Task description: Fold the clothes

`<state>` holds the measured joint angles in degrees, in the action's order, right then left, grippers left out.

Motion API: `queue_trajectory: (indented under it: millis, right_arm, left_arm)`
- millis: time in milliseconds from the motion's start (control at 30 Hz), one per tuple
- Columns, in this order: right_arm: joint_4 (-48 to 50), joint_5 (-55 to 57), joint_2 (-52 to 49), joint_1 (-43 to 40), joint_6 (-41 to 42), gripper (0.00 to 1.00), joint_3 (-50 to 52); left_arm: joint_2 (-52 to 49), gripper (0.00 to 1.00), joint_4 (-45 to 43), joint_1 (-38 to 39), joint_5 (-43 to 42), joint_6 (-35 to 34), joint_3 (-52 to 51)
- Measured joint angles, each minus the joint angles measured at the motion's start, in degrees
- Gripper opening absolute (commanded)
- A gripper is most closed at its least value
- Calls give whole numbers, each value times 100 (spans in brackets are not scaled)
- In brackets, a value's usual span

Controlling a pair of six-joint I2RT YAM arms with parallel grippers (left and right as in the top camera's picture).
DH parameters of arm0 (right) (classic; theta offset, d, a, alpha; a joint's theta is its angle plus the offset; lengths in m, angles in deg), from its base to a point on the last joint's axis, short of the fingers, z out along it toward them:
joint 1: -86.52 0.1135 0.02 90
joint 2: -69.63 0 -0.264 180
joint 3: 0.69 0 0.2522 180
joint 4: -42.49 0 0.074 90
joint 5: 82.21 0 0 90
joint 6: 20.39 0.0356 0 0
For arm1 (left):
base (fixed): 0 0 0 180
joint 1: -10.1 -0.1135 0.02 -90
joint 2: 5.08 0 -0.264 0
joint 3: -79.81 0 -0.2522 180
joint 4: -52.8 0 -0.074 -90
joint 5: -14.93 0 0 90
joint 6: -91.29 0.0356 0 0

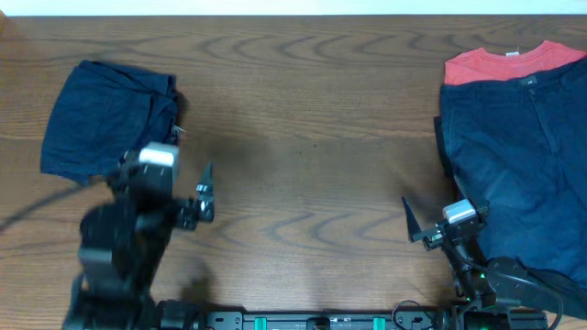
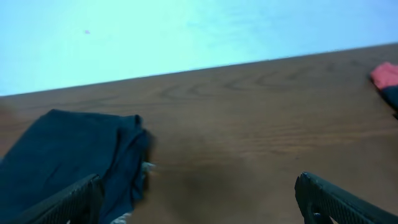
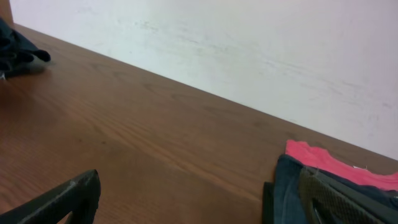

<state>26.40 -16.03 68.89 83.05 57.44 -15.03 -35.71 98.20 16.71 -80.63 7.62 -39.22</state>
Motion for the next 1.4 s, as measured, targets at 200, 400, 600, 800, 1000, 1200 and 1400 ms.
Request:
queue_trajectory:
  millis: [200, 400, 600, 800, 1000, 1200, 1400]
  right_arm:
    - [0, 2, 0, 0, 0, 99, 0]
    - [0, 0, 0, 0, 0, 99, 2]
    - [0, 2, 0, 0, 0, 99, 2]
    - [0, 0, 2, 0, 0, 99, 2]
    - [0, -2, 0, 0, -2, 99, 2]
    - [0, 0, 0, 0, 0, 99, 2]
    - [0, -2, 0, 0, 0, 99, 2]
  left_arm:
    - [1335, 98, -245, -221, 0, 0, -970]
    - [2249, 98, -1123, -280, -2, 0, -2192]
    - [2872, 98, -1989, -282, -109, 0, -3401]
    - [2990, 98, -3176, -282, -315, 0, -4406]
    - [3005, 98, -3303, -282, -350, -4, -4686]
    - [3003, 98, -3176, -282, -343, -4, -4666]
    - [3003, 98, -3126, -282, -323, -4, -4649]
